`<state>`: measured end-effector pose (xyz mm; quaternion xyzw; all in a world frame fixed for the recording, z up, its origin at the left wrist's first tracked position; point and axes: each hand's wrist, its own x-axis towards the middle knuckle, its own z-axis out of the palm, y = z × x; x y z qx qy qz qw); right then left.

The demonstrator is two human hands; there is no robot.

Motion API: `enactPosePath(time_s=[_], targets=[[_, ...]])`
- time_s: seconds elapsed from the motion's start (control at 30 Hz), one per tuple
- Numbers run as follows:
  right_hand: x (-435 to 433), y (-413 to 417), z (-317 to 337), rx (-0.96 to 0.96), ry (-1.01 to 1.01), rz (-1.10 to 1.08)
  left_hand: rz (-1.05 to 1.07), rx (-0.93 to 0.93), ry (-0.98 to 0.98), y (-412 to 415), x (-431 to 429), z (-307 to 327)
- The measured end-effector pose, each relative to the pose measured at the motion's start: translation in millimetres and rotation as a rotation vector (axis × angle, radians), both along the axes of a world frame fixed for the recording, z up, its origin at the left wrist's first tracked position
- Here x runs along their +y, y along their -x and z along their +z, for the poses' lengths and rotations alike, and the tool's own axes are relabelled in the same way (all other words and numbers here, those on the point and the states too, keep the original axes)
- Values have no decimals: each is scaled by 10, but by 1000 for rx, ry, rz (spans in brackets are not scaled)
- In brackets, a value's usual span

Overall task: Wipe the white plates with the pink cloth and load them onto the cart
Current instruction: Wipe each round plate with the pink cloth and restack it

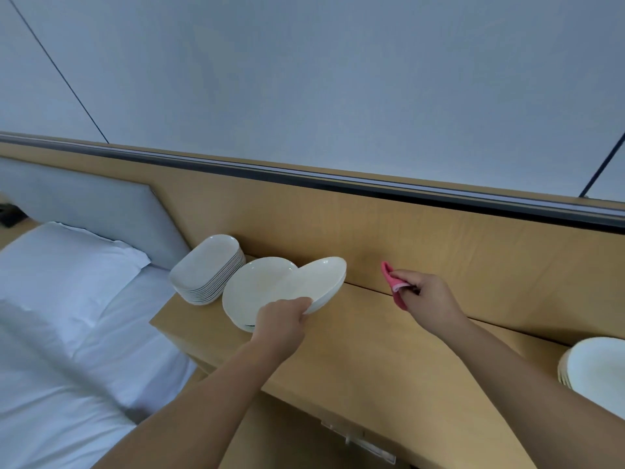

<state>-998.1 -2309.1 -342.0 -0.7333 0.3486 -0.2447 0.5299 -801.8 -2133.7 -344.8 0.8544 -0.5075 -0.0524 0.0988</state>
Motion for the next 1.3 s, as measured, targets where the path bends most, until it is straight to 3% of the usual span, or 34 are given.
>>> enactPosePath(time_s=[0.77,1.0,1.3], targets=[[814,-939,-139,158,7,-148,-246,-58,-319,-1327,369,-774],[888,-905,-262,245,-7,-207,-274,-46,-321,-1457,354,-877],[851,-437,-216,204,26,-291,-365,34,-121,-861,-155,-713]])
